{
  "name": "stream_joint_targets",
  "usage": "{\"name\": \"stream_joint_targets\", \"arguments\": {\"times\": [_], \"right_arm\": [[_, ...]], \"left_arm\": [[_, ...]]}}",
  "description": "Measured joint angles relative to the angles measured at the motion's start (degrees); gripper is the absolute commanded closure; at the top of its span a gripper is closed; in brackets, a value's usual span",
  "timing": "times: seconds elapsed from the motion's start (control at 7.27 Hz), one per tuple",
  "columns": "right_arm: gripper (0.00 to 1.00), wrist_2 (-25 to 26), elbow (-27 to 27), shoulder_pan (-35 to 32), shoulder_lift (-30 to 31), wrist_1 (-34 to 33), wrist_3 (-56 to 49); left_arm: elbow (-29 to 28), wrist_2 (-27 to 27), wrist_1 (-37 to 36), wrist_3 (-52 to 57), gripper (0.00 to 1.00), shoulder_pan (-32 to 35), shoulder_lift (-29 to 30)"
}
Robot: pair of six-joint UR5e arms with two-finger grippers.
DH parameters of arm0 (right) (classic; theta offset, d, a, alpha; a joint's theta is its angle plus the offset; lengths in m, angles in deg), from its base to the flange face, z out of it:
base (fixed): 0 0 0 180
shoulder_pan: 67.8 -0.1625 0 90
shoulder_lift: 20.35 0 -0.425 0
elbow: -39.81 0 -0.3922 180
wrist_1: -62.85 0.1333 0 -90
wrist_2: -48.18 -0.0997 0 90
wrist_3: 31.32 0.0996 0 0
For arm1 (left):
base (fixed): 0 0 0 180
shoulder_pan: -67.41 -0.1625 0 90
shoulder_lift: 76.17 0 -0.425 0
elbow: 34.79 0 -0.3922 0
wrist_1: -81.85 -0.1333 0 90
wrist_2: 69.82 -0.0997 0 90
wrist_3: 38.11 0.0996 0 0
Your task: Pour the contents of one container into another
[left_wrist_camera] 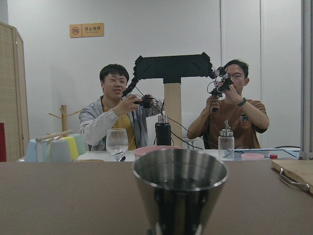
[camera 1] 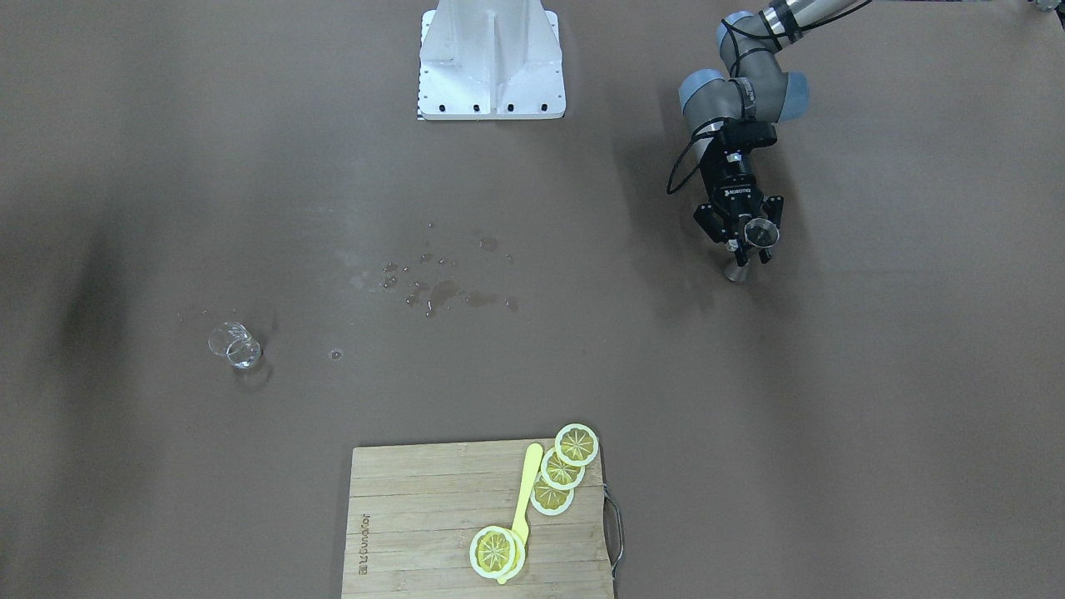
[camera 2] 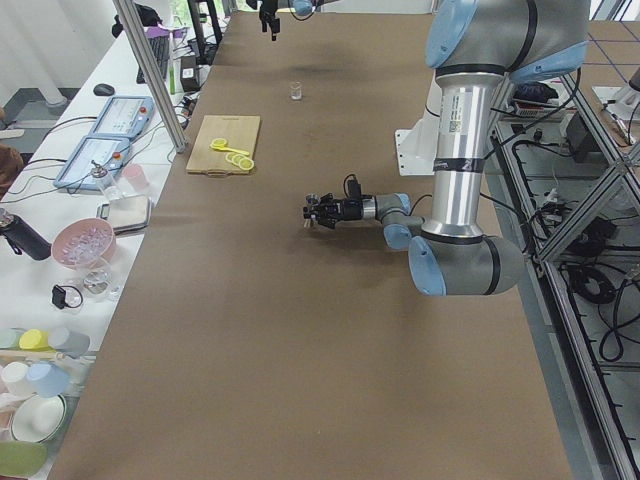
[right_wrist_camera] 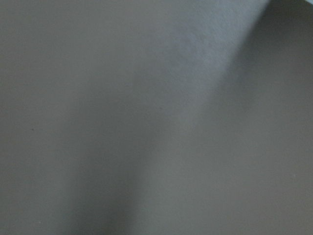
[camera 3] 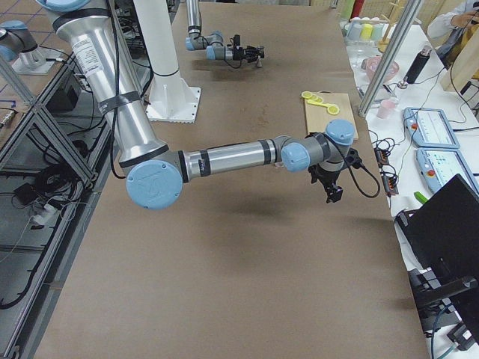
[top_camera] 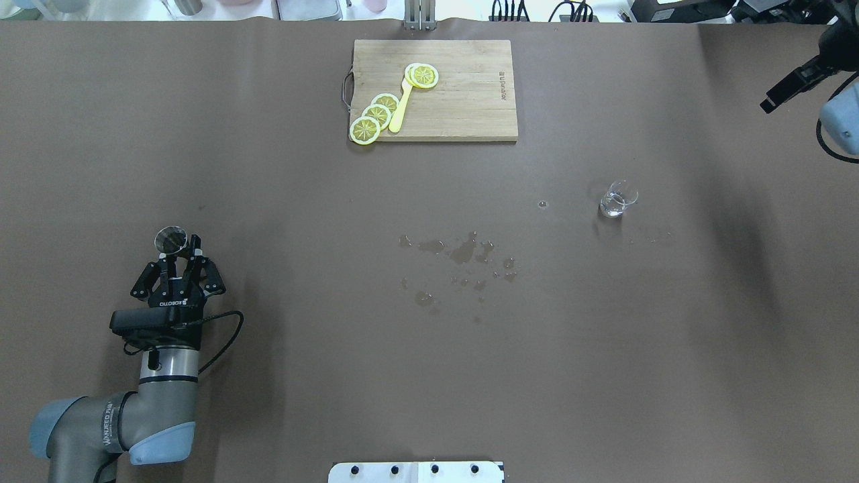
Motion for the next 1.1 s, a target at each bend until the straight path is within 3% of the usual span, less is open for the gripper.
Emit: {"name": "stream_joint_targets", "arguments": {"times": [0.14, 0.41, 0.55, 0.69, 1.1], "right_arm": [[0.0, 0.88, 0.87, -1.32, 0.14, -3.81, -0.03], [0.0, 1.04, 3.62, -3.88, 1.21, -6.55, 0.33], [0.0, 0.73, 3.99, -5.72, 2.82, -6.89, 1.12], [0.0, -0.66, 3.92, -8.35, 5.2, -6.88, 2.67], [0.0, -4.03, -2.92, -13.82, 16.68, -6.5, 4.57]], "left_arm": [[-0.19, -0.06, 0.0, 0.02, 0.39, -0.13, 0.02], [-0.31, -0.54, 0.0, 0.05, 0.38, -0.24, -0.07], [-0.33, -0.74, 0.0, 0.05, 0.11, -0.28, -0.16], [-0.34, -0.92, 0.0, 0.07, 0.01, -0.51, -0.23], [0.14, -3.45, 0.13, -0.11, 0.01, -1.52, -0.74]]}}
